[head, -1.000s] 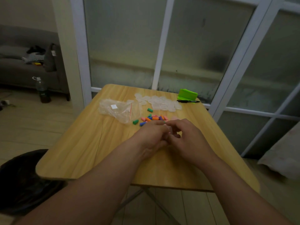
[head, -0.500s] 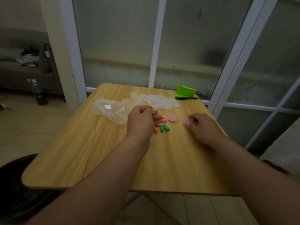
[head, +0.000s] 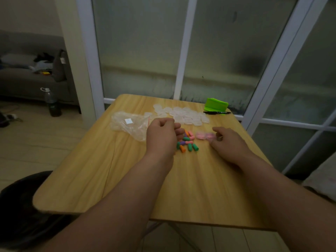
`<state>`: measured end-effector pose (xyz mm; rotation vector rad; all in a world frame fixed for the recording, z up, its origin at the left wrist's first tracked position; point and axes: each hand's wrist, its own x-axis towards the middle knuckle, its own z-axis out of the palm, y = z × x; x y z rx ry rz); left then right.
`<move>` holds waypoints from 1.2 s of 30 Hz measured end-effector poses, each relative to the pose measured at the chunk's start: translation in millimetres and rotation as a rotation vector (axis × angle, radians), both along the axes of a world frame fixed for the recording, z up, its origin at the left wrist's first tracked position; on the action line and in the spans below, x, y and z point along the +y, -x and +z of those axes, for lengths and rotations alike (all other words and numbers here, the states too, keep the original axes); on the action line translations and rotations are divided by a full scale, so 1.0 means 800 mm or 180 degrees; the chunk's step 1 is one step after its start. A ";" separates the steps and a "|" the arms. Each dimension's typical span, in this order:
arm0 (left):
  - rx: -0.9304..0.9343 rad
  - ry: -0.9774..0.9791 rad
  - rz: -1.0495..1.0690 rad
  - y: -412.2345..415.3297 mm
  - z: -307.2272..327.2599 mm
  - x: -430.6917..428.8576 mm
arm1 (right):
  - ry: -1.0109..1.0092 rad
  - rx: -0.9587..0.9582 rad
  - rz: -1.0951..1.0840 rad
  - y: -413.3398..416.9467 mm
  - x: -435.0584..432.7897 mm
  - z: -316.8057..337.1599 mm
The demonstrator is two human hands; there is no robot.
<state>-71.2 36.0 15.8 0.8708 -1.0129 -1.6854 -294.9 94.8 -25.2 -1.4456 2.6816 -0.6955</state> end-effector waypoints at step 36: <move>0.0066 -0.0458 -0.0703 -0.022 0.002 -0.053 | 0.0003 0.0594 0.0055 -0.040 -0.212 0.046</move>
